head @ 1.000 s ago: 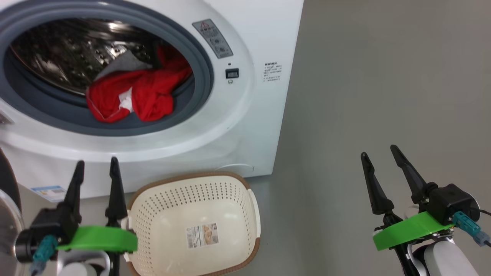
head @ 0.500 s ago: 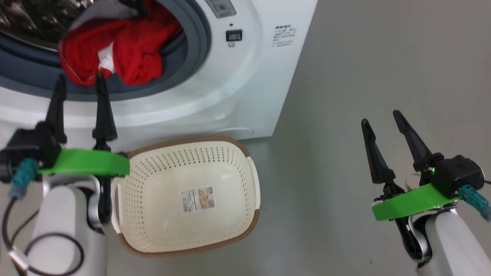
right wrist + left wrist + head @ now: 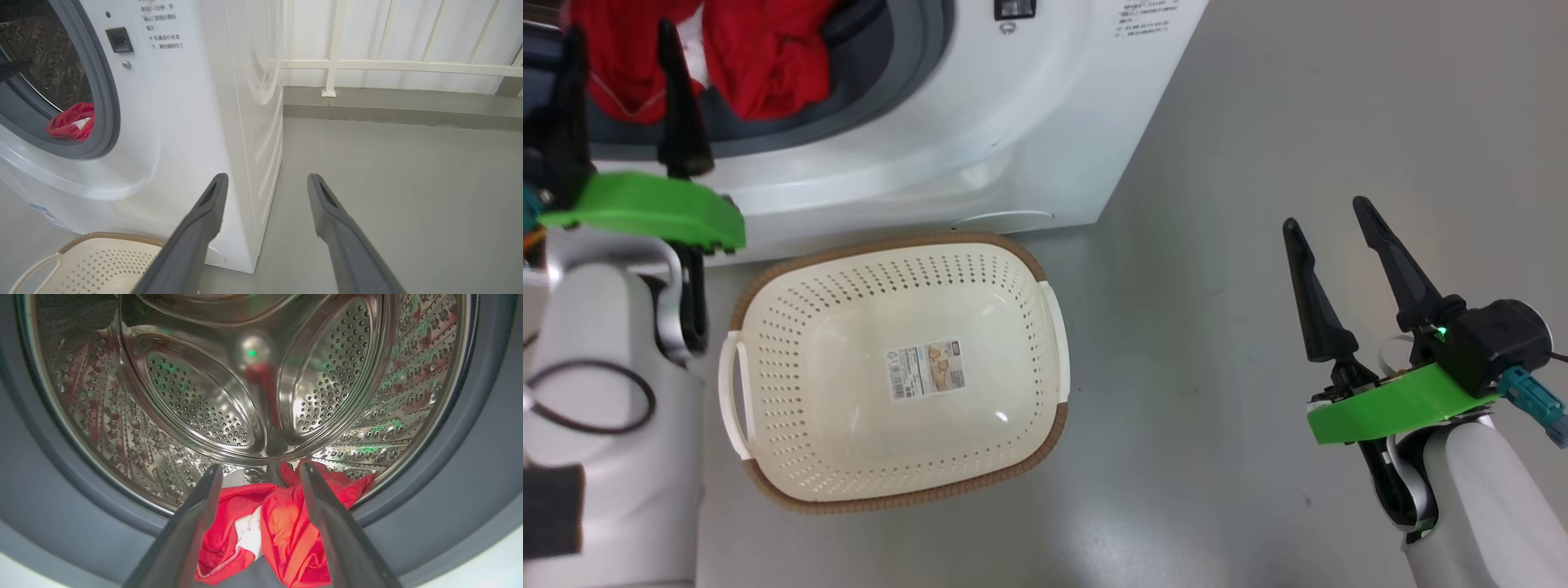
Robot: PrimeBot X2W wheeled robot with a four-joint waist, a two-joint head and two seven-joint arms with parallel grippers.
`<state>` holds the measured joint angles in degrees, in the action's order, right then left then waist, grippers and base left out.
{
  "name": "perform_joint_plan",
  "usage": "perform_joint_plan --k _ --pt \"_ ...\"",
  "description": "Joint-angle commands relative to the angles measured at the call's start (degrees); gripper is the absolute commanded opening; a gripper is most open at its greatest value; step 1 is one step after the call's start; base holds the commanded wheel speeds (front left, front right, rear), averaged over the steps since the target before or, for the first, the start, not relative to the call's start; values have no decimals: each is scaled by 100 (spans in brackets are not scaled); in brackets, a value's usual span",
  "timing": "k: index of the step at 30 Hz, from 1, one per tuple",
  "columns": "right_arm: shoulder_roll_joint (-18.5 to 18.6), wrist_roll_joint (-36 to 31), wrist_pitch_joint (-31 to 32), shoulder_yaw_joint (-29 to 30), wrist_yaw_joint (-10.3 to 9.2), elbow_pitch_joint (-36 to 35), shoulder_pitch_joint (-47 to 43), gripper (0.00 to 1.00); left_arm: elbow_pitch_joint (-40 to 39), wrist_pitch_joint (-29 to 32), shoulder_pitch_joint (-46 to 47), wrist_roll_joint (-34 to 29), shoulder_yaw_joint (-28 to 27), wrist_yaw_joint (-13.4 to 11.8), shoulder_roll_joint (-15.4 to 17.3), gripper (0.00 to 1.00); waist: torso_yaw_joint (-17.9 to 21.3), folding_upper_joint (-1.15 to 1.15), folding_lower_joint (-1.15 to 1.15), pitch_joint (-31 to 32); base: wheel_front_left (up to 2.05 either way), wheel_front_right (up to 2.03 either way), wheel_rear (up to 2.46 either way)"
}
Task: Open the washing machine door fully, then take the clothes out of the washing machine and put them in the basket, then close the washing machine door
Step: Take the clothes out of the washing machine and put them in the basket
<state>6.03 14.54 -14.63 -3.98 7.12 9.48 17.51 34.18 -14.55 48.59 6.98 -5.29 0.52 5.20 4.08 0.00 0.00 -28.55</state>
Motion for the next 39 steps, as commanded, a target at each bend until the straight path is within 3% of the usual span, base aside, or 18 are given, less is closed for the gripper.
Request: perform_joint_plan --k 1,5,12,25,35,36,38,39 --pt "20 16 -37 -151 36 -132 44 100 85 -45 238 -49 -107 -13 306 100 72 0 0 -145 0 0 0" --pt "5 28 -37 -214 36 -107 97 100 711 -15 665 -190 1 -82 471 100 126 0 0 -255 0 0 0" --pt "-11 49 -37 -304 36 -58 149 100 1648 337 1414 -732 363 -476 843 100 228 0 0 -396 0 0 0" --pt "-71 92 -37 -427 36 -11 214 100 2774 1434 2163 -1370 903 -914 1367 100 433 0 0 -556 0 0 0" --pt "-116 167 -37 -496 36 38 232 100 3200 2036 2366 -1495 1120 -898 1554 100 505 0 0 -617 0 0 0" --pt "-118 171 -37 -497 36 41 240 100 3219 2065 2381 -1499 1139 -890 1570 61 512 0 0 -624 0 0 0" --pt "-123 175 -37 -493 36 49 250 100 3257 2124 2404 -1498 1176 -841 1594 0 523 0 0 -636 0 0 0" --pt "-125 176 -37 -490 36 53 253 100 3275 2145 2409 -1486 1186 -806 1600 0 527 0 0 -639 0 0 0"
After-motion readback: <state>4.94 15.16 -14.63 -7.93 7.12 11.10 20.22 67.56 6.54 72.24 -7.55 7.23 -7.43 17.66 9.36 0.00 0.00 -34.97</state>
